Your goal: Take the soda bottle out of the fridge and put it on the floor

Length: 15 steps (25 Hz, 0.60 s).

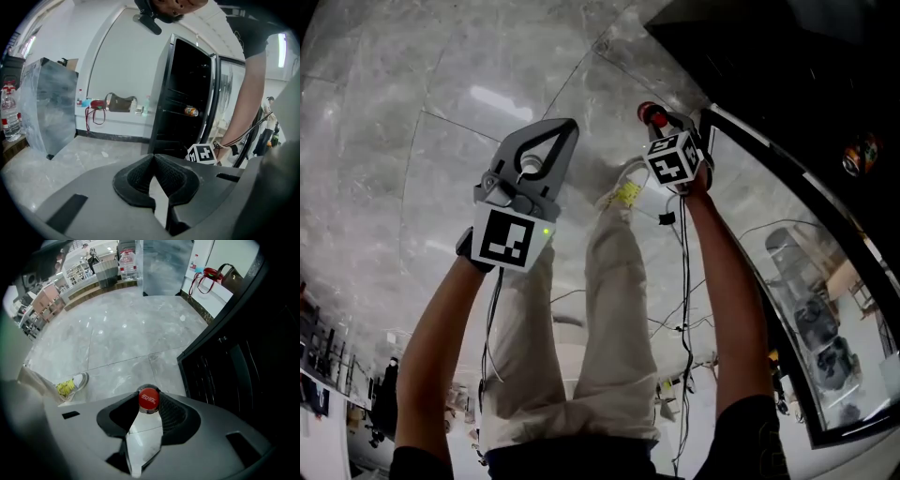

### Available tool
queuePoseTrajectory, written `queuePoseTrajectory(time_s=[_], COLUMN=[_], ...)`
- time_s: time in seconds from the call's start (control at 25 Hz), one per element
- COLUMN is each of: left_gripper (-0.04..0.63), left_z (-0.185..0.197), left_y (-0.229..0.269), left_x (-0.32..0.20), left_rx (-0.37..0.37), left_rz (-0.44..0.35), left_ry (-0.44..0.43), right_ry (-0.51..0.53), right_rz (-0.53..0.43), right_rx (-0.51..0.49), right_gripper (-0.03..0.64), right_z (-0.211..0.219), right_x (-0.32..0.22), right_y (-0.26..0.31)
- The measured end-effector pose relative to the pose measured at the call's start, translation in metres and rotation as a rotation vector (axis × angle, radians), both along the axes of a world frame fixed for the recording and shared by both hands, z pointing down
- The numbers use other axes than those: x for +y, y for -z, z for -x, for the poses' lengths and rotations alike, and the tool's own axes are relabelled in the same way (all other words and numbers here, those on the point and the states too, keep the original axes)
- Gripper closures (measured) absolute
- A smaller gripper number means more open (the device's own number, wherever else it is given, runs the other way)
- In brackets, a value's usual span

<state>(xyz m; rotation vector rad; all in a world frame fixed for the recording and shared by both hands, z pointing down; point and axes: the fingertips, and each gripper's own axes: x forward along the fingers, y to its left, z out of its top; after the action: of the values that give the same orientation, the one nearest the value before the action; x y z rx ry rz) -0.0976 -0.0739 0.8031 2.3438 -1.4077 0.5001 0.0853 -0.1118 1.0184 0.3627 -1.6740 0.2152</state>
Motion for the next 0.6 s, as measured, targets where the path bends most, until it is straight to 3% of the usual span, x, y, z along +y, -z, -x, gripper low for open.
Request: queuePoseTrajectory(time_s=[0.6], left_gripper=[0.577], left_z=[-0.007], left_y=[-0.042], left_x=[0.022], left_rx=[-0.004], left_rz=[0.074], left_ry=[-0.038], right_ry=[-0.283], right_rz=[0.003], right_rx=[-0.041], right_gripper=[0.489], right_z=[-0.007], right_x=[-0.009], right_y=[-0.08])
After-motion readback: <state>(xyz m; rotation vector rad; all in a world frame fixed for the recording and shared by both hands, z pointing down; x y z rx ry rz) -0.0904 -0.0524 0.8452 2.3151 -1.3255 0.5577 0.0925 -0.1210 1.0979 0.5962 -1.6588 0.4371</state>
